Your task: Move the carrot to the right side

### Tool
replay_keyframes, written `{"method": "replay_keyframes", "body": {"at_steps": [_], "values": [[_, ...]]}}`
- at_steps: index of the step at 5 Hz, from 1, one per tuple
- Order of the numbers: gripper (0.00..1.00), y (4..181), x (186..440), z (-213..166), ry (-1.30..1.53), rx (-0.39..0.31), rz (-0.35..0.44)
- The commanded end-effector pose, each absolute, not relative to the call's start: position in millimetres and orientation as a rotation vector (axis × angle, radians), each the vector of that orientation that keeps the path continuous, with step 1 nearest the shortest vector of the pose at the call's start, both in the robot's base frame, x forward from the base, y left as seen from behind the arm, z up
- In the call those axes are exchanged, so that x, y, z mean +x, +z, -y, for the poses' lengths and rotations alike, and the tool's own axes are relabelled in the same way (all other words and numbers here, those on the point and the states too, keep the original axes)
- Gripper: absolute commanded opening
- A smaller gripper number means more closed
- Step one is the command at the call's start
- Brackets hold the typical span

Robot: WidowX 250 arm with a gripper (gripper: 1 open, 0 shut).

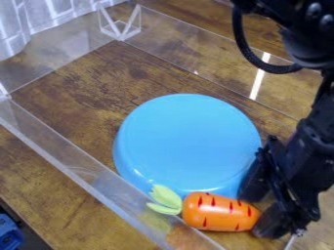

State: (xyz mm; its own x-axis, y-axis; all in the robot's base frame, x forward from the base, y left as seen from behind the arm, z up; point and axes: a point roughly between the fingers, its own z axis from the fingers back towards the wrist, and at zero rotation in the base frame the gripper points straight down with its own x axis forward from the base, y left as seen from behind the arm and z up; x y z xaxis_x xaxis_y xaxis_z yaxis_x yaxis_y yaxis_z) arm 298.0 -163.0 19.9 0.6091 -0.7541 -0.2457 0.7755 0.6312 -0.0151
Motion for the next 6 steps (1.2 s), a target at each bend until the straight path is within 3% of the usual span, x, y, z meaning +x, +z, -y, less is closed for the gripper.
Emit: {"method": "replay_keyframes", "body": {"at_steps": [1, 3, 4, 6], "values": [[0.00, 25.2, 305.2, 155.5, -0.878, 0.084, -0.217], [0.00, 24.1, 306.8, 159.0, -0.895, 0.072, -0.223], [1.00, 23.3, 307.2, 160.6, -0.904, 0.066, -0.227], [1.00, 22.0, 306.5, 164.2, -0.921, 0.054, -0.237]]}}
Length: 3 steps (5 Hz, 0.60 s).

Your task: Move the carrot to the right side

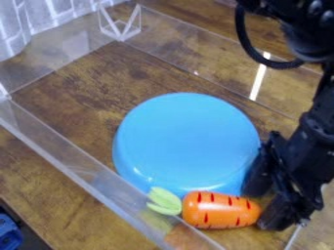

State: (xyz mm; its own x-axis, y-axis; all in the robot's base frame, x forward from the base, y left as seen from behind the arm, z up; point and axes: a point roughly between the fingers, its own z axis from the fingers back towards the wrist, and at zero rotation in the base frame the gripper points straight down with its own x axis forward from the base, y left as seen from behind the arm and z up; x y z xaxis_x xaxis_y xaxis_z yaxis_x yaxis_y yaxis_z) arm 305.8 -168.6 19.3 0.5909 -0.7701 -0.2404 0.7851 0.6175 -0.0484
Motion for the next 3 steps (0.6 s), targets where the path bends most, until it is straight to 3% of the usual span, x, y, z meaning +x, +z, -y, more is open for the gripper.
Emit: {"method": "replay_keyframes", "body": {"at_steps": [1, 2, 3], "values": [[1.00, 21.4, 305.3, 166.0, -0.927, 0.043, -0.243], [0.00, 21.0, 304.7, 167.4, -0.937, 0.040, -0.245], [0.00, 21.0, 304.0, 168.9, -0.947, 0.035, -0.247]]}}
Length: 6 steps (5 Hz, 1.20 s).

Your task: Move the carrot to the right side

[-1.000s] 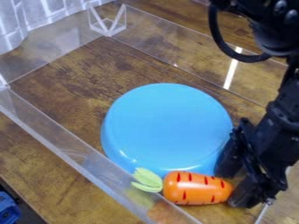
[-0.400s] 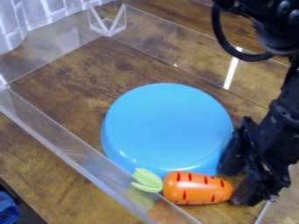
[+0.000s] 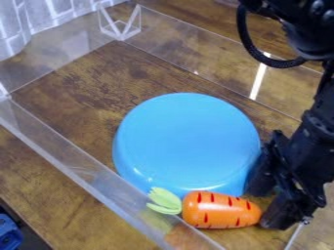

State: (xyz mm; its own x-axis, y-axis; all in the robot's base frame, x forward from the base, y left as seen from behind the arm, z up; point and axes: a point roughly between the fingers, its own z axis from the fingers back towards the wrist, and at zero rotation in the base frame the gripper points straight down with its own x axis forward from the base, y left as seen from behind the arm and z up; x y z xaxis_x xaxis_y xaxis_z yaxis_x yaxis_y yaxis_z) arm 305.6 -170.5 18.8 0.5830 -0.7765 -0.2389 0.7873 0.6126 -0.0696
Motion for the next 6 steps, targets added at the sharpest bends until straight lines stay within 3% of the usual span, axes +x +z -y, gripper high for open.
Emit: {"method": "replay_keyframes", "body": {"at_steps": [1, 6], "values": [[0.00, 21.0, 304.2, 169.3, -0.961, 0.040, -0.250], [0.00, 19.8, 304.5, 171.4, -1.031, 0.058, -0.265]]}}
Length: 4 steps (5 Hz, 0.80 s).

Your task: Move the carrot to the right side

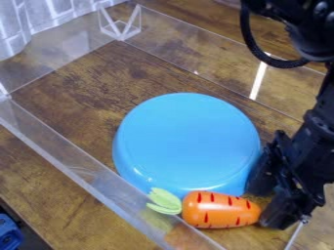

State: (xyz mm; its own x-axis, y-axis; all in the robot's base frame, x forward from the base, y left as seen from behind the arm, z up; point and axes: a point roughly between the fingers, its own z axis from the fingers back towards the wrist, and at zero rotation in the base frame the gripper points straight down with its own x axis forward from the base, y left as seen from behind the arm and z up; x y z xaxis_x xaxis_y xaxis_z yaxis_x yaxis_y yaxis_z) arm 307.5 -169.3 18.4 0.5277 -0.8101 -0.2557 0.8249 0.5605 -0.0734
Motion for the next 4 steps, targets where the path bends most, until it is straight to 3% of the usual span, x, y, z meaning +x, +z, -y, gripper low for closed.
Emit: {"method": "replay_keyframes", "body": {"at_steps": [1, 2, 3, 4], "values": [[0.00, 20.1, 304.4, 171.7, -1.045, 0.061, -0.269], [0.00, 20.5, 304.3, 172.0, -1.058, 0.063, -0.274], [1.00, 20.6, 304.3, 172.4, -1.071, 0.065, -0.280], [1.00, 20.2, 304.2, 172.6, -1.083, 0.066, -0.287]]}}
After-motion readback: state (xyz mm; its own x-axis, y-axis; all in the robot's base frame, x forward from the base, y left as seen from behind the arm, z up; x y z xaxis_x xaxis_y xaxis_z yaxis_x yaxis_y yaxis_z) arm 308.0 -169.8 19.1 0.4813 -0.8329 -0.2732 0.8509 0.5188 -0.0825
